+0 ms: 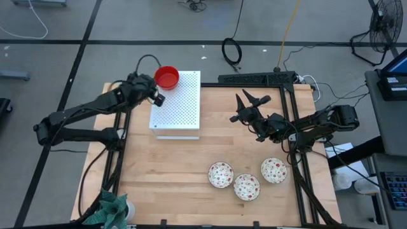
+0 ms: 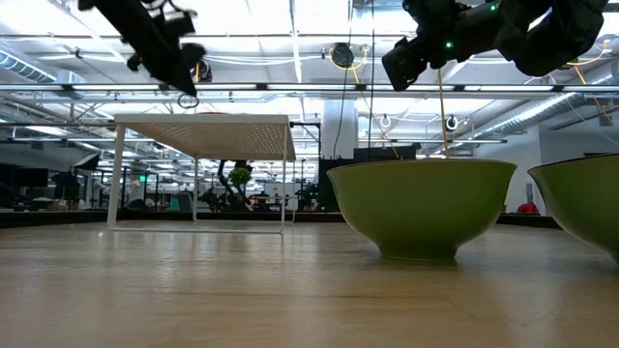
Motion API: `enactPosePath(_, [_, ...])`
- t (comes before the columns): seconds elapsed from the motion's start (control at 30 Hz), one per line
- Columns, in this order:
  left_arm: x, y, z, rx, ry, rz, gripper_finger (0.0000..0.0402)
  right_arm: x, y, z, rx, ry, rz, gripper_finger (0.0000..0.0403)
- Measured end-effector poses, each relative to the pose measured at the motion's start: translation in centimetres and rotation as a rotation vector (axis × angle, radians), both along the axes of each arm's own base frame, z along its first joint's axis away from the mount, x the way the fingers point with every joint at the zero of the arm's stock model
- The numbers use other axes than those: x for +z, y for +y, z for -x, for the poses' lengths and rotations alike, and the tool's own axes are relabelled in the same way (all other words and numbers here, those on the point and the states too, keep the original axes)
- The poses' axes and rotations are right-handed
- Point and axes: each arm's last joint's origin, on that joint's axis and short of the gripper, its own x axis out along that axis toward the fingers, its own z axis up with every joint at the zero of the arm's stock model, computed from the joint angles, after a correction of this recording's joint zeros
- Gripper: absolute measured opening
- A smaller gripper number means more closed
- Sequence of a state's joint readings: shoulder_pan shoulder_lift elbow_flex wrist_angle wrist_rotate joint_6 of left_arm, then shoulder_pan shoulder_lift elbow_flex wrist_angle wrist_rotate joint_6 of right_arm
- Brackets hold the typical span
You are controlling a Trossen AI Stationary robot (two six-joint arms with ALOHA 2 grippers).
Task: Pick & Place Mini bowls
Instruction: Put the right white patterned bowl on the shelf
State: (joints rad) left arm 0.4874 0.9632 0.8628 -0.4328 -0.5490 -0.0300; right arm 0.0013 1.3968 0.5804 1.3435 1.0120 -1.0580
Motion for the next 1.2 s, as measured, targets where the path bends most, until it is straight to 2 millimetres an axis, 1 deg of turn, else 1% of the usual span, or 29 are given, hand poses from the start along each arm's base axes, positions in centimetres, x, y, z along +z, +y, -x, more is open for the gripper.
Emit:
enactPosePath(0.1, [1.6, -1.3, 0.8, -0.076, -0.072, -0.043, 0.0042, 0.0, 0.0, 0.0, 0.014, 0.02, 0.022, 0.0139])
enactPosePath(0.23, [2.7, -3.0, 1.7, -0.213, -0.156, -0.043, 0.0042, 0.0, 0.0, 0.0, 0.014, 0.02, 0.023, 0.0139])
enactPosePath(0.33, [3.1, -4.3, 1.9, -0.309, -0.215, -0.046, 0.0039, 0.2, 0.3, 0.0, 0.02, 0.007, 0.022, 0.0139])
enactPosePath(0.4, [2.7, -5.0, 1.7, -0.386, -0.271, -0.066, 0.0029, 0.1, 1.1, 0.0, 0.023, 0.01, 0.007, 0.0139])
enactPosePath(0.47, [2.0, -5.6, 1.3, -0.485, -0.321, -0.113, 0.0011, 0.1, 2.5, 0.1, 0.023, 0.041, -0.001, 0.0139])
enactPosePath(0.53, [1.1, -6.3, 1.0, -0.602, -0.389, -0.166, 0.0005, 0.7, 4.1, -0.2, -0.007, 0.113, 0.0, 0.0139])
enactPosePath(0.6, [0.3, -6.9, 0.8, -0.736, -0.465, -0.209, 0.0012, 1.8, 6.2, -1.1, -0.009, 0.206, -0.017, 0.0139])
enactPosePath(0.7, [-1.2, -7.7, 0.6, -0.959, -0.519, -0.293, 0.0025, 3.8, 10.0, -2.1, 0.056, 0.342, -0.015, 0.0139])
enactPosePath(0.77, [-1.3, -8.0, 0.6, -1.062, -0.556, -0.376, 0.003, 5.2, 12.1, -2.6, 0.128, 0.329, -0.048, 0.0139])
enactPosePath(0.8, [-1.1, -8.1, 0.7, -1.092, -0.585, -0.403, 0.0031, 5.5, 12.9, -2.7, 0.177, 0.305, -0.077, 0.0139])
enactPosePath(0.87, [-0.7, -8.3, 0.8, -1.149, -0.625, -0.427, 0.0032, 5.4, 14.1, -2.6, 0.268, 0.271, -0.143, 0.0139])
enactPosePath(0.93, [-0.6, -8.4, 0.8, -1.18, -0.648, -0.411, 0.0031, 5.1, 14.9, -2.3, 0.349, 0.228, -0.233, 0.0139])
enactPosePath(1.0, [-0.7, -8.4, 0.8, -1.184, -0.661, -0.373, 0.0028, 4.9, 15.7, -1.6, 0.462, 0.191, -0.374, 0.0139])
enactPosePath(1.03, [-0.7, -8.4, 0.8, -1.184, -0.661, -0.36, 0.0026, 4.7, 16.1, -1.2, 0.56, 0.191, -0.494, 0.0139])
enactPosePath(1.13, [-0.8, -8.4, 0.7, -1.183, -0.663, -0.328, 0.0016, 4.5, 17.1, -0.6, 0.904, 0.242, -1.007, 0.0139])
enactPosePath(1.17, [-0.8, -8.4, 0.7, -1.183, -0.669, -0.317, 0.0013, 4.4, 17.3, -0.6, 0.974, 0.272, -1.148, 0.0139])
enactPosePath(1.2, [-0.9, -8.5, 0.7, -1.184, -0.675, -0.303, 0.0009, 4.3, 17.4, -0.5, 0.999, 0.291, -1.277, 0.0139])
